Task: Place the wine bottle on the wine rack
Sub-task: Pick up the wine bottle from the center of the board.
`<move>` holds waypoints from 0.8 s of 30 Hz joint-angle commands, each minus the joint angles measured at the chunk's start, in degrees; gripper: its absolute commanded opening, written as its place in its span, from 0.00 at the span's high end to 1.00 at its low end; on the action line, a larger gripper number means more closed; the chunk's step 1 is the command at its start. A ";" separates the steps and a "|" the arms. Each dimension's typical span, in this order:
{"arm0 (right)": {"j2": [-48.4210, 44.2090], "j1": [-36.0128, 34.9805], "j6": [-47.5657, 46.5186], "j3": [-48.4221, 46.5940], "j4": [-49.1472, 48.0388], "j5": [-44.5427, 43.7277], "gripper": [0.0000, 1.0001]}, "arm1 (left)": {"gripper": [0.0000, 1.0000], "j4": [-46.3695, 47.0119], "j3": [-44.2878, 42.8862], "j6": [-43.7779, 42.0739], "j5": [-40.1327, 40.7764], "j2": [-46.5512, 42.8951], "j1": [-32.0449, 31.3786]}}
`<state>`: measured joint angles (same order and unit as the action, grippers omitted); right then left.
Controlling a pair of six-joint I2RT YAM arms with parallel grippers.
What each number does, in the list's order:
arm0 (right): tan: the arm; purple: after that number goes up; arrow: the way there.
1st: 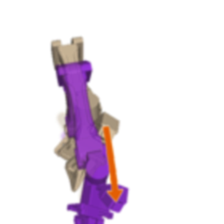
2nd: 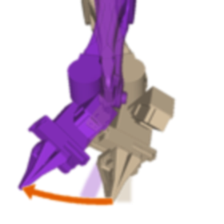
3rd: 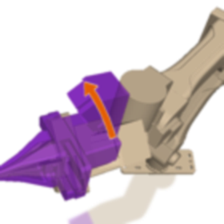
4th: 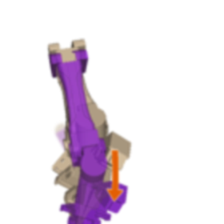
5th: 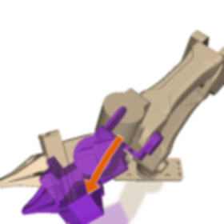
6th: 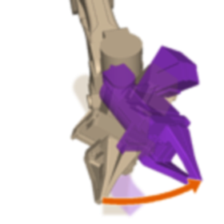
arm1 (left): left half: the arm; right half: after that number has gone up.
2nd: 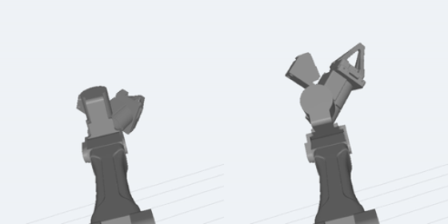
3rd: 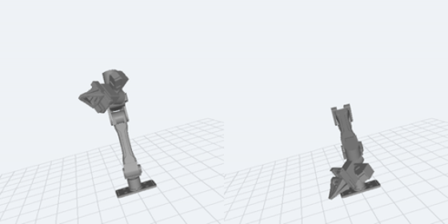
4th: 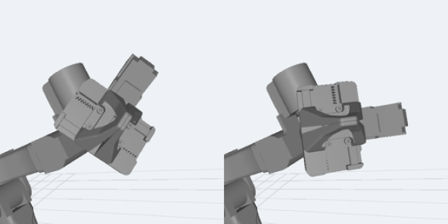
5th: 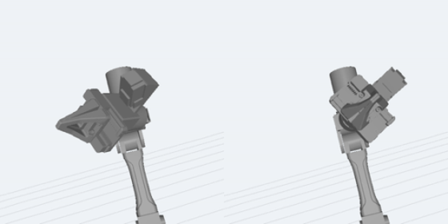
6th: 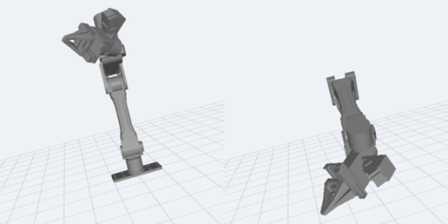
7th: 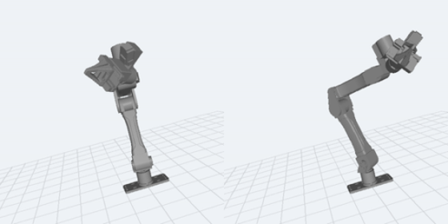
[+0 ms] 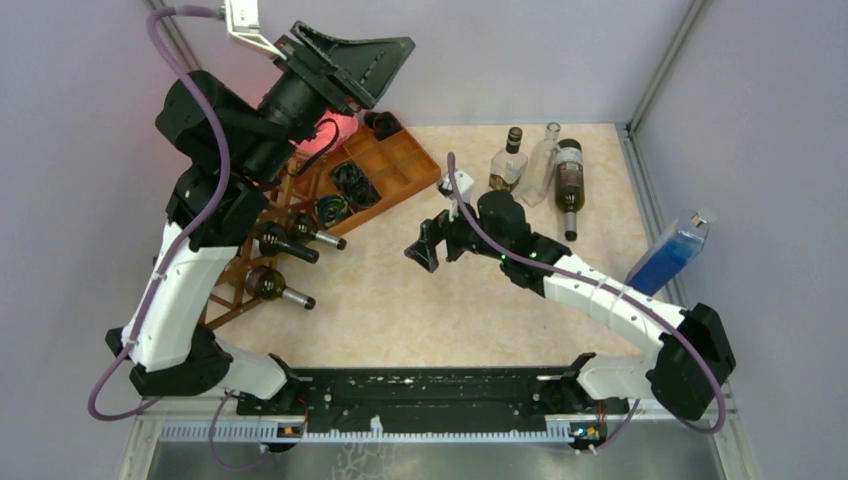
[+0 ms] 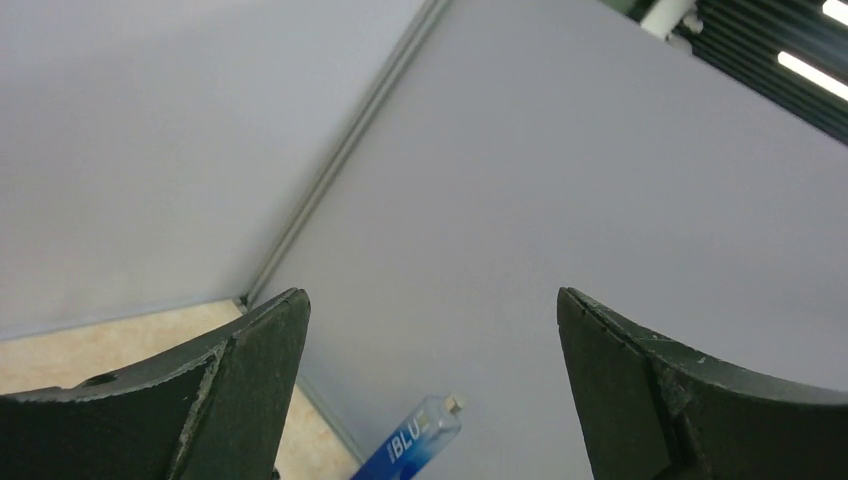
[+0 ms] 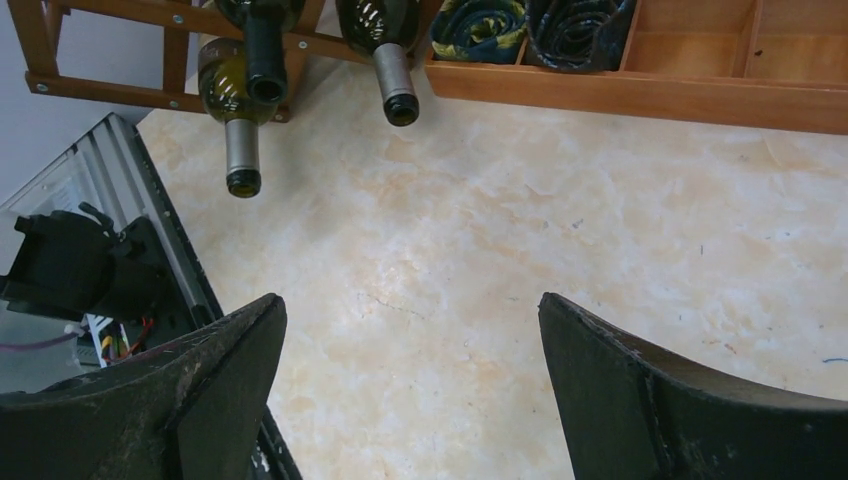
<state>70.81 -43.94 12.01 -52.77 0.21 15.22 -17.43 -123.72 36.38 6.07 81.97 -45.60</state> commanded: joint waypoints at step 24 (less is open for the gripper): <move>-26.10 4.15 0.46 4.20 13.77 -21.20 0.01 | 0.01 15.64 55.58 -17.20 -18.42 -30.39 -0.07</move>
<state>46.48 -42.35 11.16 -47.51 14.90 -2.61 -5.45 -69.91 18.41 -11.97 54.22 -45.63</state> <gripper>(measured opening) 0.985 0.987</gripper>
